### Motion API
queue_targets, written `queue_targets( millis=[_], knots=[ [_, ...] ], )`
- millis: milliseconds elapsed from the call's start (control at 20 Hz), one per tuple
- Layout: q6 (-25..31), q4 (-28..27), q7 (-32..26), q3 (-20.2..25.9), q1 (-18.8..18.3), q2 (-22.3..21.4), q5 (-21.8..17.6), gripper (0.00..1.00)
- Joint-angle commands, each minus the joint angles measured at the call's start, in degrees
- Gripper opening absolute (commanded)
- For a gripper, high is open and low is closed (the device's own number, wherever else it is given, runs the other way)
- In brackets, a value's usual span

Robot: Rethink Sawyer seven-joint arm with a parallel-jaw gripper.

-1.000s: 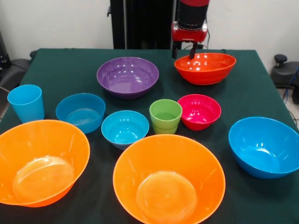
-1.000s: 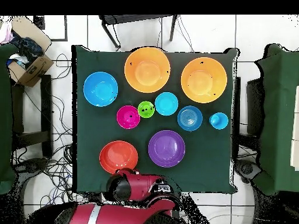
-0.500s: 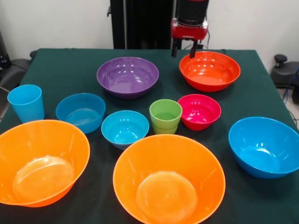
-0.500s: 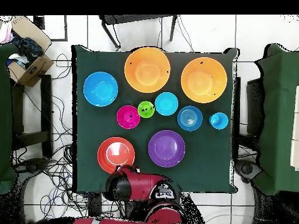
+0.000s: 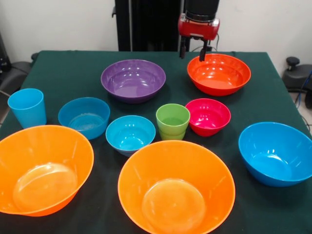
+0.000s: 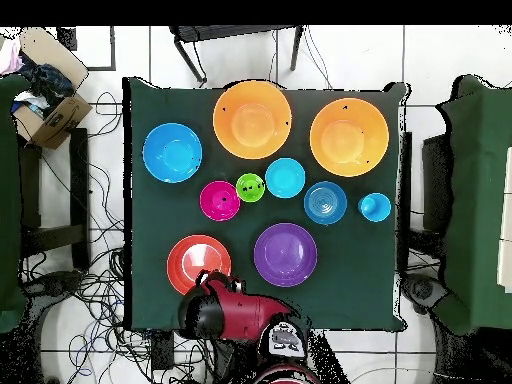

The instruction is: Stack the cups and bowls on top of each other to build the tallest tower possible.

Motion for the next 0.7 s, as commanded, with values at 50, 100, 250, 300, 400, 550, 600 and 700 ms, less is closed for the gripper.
queue_targets(
  millis=[50,100,250,300,400,550,600,700],
  knots=[
    [-3.18,-0.54,12.36,4.03,-0.46,3.07,2.94,1.0],
    [-3.54,-0.78,12.75,3.96,-0.44,3.57,2.57,1.0],
    [-3.71,-1.14,13.9,3.47,0.45,4.13,2.34,1.0],
    [-3.87,-1.23,14.21,3.33,0.57,4.3,2.16,1.0],
    [-4.07,-1.62,14.56,3.22,0.72,4.79,1.78,1.0],
    [-4.57,-1.53,15.1,3.13,1.25,5.21,1.35,1.0],
    [-4.83,-1.63,15.21,3.2,1.21,5.6,1.25,1.0],
    [-5.56,-1.86,15.44,3.36,1.13,6.52,1.08,1.0]
  ],
)
